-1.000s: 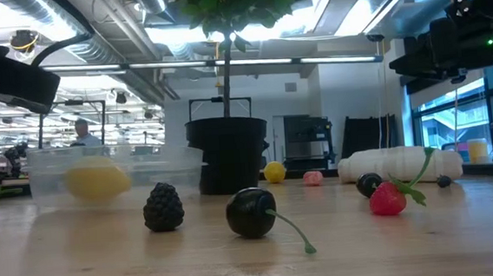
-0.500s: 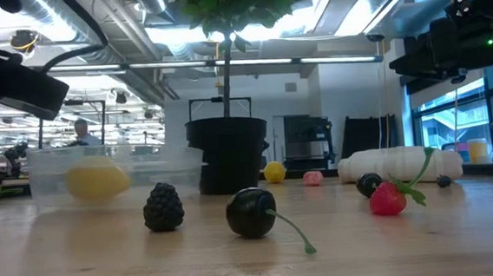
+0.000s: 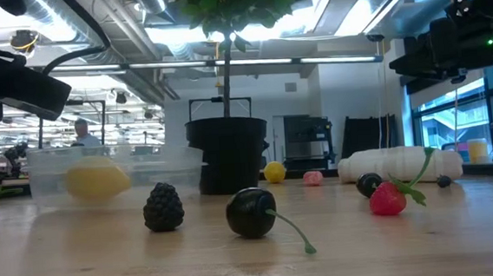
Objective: Pick and placing Produce into tupperware
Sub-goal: Put the middle left red strawberry into the transparent bin, then put the red raspberry into the transparent bin
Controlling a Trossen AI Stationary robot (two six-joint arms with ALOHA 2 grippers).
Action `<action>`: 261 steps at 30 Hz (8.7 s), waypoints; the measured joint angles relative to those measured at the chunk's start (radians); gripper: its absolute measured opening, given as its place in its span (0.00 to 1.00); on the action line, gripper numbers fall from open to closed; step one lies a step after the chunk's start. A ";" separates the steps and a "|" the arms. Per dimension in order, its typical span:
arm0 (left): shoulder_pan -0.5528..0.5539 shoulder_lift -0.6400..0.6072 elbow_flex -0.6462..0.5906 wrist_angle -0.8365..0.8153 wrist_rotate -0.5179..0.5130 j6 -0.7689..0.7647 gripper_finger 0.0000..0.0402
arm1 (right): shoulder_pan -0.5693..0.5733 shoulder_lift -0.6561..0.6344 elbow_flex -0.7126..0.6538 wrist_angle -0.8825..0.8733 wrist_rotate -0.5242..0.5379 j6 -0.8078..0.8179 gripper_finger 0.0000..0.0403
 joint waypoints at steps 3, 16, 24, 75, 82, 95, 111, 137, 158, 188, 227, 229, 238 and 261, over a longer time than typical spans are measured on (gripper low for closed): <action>0.000 0.000 0.000 0.005 -0.007 0.001 0.70 | 0.000 0.000 0.000 0.000 0.000 0.000 0.45; -0.001 0.001 0.000 0.029 -0.077 -0.018 0.70 | 0.000 0.000 0.000 0.000 0.000 0.000 0.45; 0.000 0.002 -0.001 0.044 -0.097 -0.019 0.70 | 0.000 0.000 0.000 0.000 0.000 0.000 0.45; 0.000 -0.027 0.085 -0.097 0.104 0.034 0.33 | 0.000 0.000 0.000 0.000 0.000 0.000 0.45; 0.009 -0.079 0.210 -0.306 0.047 0.038 0.35 | 0.000 0.000 0.000 0.001 0.000 0.000 0.45; 0.221 -0.087 0.272 -0.351 -0.114 0.274 0.35 | 0.000 0.000 0.000 0.001 0.000 0.000 0.45; 0.454 -0.082 0.224 -0.046 -0.104 0.698 0.35 | 0.000 0.000 0.000 0.001 0.000 0.000 0.45; 0.449 -0.082 0.035 0.117 -0.079 0.636 0.39 | 0.000 0.000 0.000 0.000 0.000 0.000 0.45; 0.389 -0.153 0.116 -0.039 -0.094 0.601 0.62 | 0.000 0.000 0.000 -0.001 0.000 0.000 0.45; -0.026 -0.052 0.124 0.010 0.058 -0.190 0.62 | 0.000 0.000 0.000 0.000 0.000 0.000 0.45; -0.127 0.146 0.245 -0.089 0.013 -0.339 0.62 | 0.000 0.000 0.000 0.000 0.000 0.000 0.45; -0.127 0.146 0.245 -0.089 0.005 -0.337 0.62 | 0.000 0.000 0.000 0.000 0.000 0.000 0.45; -0.127 0.146 0.245 -0.081 0.021 -0.339 0.62 | 0.000 0.000 0.000 0.000 0.000 0.000 0.45; -0.127 0.146 0.243 -0.078 0.019 -0.342 0.62 | 0.000 0.000 0.000 0.000 0.000 0.000 0.45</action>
